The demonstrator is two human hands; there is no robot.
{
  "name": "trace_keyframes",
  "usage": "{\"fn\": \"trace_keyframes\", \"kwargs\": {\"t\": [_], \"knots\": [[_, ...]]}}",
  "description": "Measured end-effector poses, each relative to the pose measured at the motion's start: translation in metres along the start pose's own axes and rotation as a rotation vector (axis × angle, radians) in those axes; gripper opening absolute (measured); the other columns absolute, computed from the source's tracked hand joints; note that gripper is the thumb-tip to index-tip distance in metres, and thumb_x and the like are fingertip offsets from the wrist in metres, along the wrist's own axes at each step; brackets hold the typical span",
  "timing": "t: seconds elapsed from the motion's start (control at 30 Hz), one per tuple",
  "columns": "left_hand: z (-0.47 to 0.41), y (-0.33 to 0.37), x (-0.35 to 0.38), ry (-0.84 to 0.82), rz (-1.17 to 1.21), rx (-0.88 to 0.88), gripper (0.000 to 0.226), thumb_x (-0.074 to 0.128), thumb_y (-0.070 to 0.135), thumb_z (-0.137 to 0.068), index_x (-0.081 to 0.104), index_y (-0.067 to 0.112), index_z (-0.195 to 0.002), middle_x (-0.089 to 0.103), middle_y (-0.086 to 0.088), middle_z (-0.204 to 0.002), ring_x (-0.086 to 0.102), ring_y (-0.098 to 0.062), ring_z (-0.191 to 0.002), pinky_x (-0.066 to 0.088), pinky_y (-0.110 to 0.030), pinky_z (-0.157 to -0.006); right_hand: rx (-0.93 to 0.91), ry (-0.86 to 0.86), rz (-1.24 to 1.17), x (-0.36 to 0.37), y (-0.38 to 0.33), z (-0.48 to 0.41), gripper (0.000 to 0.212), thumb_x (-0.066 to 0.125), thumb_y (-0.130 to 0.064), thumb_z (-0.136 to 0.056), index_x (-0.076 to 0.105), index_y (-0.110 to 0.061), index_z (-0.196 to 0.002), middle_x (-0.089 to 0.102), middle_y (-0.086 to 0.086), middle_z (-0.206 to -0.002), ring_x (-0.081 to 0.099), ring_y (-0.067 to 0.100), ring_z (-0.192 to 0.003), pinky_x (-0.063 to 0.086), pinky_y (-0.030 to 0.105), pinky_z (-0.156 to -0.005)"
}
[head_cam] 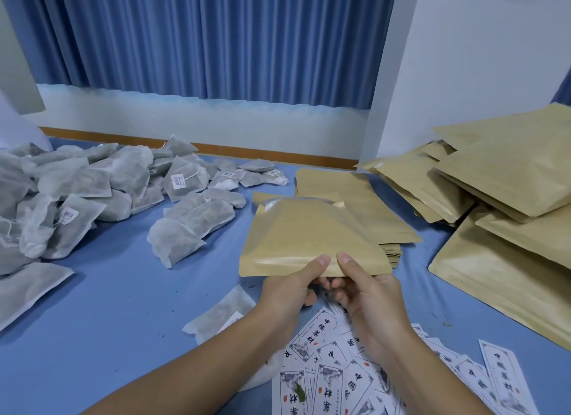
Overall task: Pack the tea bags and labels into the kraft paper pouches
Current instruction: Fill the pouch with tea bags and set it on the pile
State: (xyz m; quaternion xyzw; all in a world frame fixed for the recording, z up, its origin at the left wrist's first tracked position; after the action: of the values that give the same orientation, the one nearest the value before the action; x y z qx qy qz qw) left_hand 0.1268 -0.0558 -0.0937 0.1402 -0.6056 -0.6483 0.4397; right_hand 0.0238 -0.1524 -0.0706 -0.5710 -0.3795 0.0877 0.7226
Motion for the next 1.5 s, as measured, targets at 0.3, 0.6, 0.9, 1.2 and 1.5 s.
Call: {"fn": "trace_keyframes", "kwargs": {"t": [0.3,0.6,0.9,1.2,1.5], "knots": [[-0.001,0.014,0.003,-0.02,0.124,0.124,0.016,0.074,0.016,-0.088,0.066,0.008,-0.099,0.057,-0.012,-0.072,0.058,-0.02,-0.062,0.031,-0.027,-0.046,-0.09,0.115,-0.058,-0.015,-0.012,-0.002,0.014,0.074,-0.014,-0.089,0.071,-0.004,-0.097,0.061,0.006,-0.068,0.052,0.013,-0.053,0.046,0.023,-0.05],[0.002,0.013,0.006,-0.039,0.059,0.15,0.008,0.072,0.017,-0.089,0.07,0.01,-0.087,0.06,-0.012,-0.069,0.056,-0.018,-0.061,0.034,-0.025,-0.047,0.007,0.013,-0.04,0.004,0.004,0.0,0.008,0.075,-0.011,-0.087,0.073,-0.005,-0.082,0.054,0.009,-0.06,0.054,0.019,-0.055,0.048,0.035,-0.069],[0.002,0.015,0.006,-0.031,0.018,0.183,0.012,0.073,0.019,-0.088,0.07,0.011,-0.096,0.061,-0.012,-0.066,0.051,-0.02,-0.06,0.03,-0.027,-0.046,-0.023,-0.023,0.002,0.005,-0.003,0.002,0.023,0.071,-0.012,-0.09,0.076,-0.008,-0.069,0.056,0.012,-0.058,0.061,0.019,-0.054,0.049,0.025,-0.058],[0.007,0.013,0.008,-0.012,0.02,0.116,0.032,0.056,0.04,-0.099,0.066,0.01,-0.093,0.055,-0.01,-0.058,0.048,-0.023,-0.054,0.025,-0.03,-0.047,-0.084,0.044,-0.02,-0.008,-0.01,-0.004,0.016,0.071,-0.015,-0.092,0.068,-0.002,-0.1,0.057,0.006,-0.065,0.05,0.015,-0.055,0.047,0.027,-0.053],[0.014,0.017,0.019,-0.071,-0.11,0.159,0.071,0.046,0.05,-0.1,0.052,0.007,-0.044,0.048,-0.015,-0.046,0.049,-0.022,-0.041,0.032,-0.025,-0.044,-0.034,-0.197,0.08,0.027,0.001,0.007,0.042,0.067,-0.023,-0.093,0.052,0.003,-0.063,0.044,0.021,-0.062,0.047,0.031,-0.052,0.038,0.046,-0.061]]}}
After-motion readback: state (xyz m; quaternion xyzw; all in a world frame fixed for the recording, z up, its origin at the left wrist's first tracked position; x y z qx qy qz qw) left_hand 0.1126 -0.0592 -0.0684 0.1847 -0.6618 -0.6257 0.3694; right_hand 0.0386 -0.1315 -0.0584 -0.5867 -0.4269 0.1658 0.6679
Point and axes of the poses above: each hand's wrist, its own z-axis away from the middle knuckle, its own x-axis out of the palm, y = z × x, the point moved 10 cm from there along -z, towards the middle knuckle
